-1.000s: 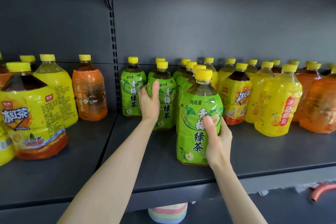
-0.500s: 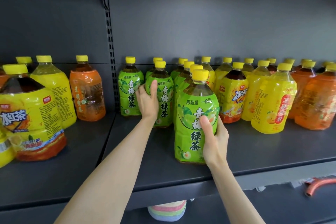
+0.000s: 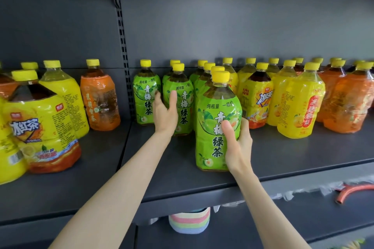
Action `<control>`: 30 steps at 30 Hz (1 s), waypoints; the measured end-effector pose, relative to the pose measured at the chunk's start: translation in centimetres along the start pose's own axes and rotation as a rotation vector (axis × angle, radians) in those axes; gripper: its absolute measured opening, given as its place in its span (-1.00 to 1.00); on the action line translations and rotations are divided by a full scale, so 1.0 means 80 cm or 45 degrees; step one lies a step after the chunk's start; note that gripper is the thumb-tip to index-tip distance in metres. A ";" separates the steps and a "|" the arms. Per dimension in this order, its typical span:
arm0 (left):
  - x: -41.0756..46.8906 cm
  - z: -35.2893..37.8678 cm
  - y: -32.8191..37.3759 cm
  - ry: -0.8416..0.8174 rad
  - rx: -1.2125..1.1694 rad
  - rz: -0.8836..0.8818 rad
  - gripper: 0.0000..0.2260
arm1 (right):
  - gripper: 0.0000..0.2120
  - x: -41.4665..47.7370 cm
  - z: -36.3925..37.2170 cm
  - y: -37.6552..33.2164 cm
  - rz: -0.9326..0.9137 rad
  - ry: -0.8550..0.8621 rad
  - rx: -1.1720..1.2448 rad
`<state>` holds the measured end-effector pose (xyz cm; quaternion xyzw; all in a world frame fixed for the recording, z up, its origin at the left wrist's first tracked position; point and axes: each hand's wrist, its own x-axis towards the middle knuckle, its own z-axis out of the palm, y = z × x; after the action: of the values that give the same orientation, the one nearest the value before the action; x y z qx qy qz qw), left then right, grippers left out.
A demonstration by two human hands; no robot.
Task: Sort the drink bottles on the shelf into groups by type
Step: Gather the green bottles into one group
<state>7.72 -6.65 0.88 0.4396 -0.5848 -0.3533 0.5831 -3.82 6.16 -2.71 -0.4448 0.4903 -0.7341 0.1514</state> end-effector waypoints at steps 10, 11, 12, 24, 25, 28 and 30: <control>-0.100 -0.028 0.016 -0.235 -0.349 -0.010 -0.49 | -0.45 -0.019 0.038 -0.016 -0.009 -0.221 -0.313; -0.104 -0.028 0.019 -0.178 -0.316 0.012 -0.62 | -0.39 -0.017 0.039 -0.014 -0.050 -0.236 -0.394; -0.108 -0.028 0.021 -0.119 -0.275 0.035 -0.63 | -0.32 -0.015 0.038 -0.012 -0.081 -0.238 -0.453; -0.087 -0.010 0.018 0.053 -0.153 0.080 -0.50 | 0.01 0.072 -0.005 0.013 0.074 -0.325 -0.093; -0.084 -0.009 0.017 0.042 -0.165 0.074 -0.51 | -0.04 0.075 -0.007 0.017 0.106 -0.336 -0.082; -0.075 -0.008 0.016 0.015 -0.168 0.056 -0.46 | -0.19 0.080 -0.010 0.033 0.162 -0.331 -0.100; -0.068 -0.006 0.014 0.012 -0.172 0.037 -0.54 | -0.30 0.081 -0.010 0.038 0.164 -0.332 -0.117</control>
<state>7.69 -1.18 -0.09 0.3924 -0.5631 -0.3813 0.6193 -8.74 0.91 -2.09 -0.5105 0.5269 -0.6357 0.2402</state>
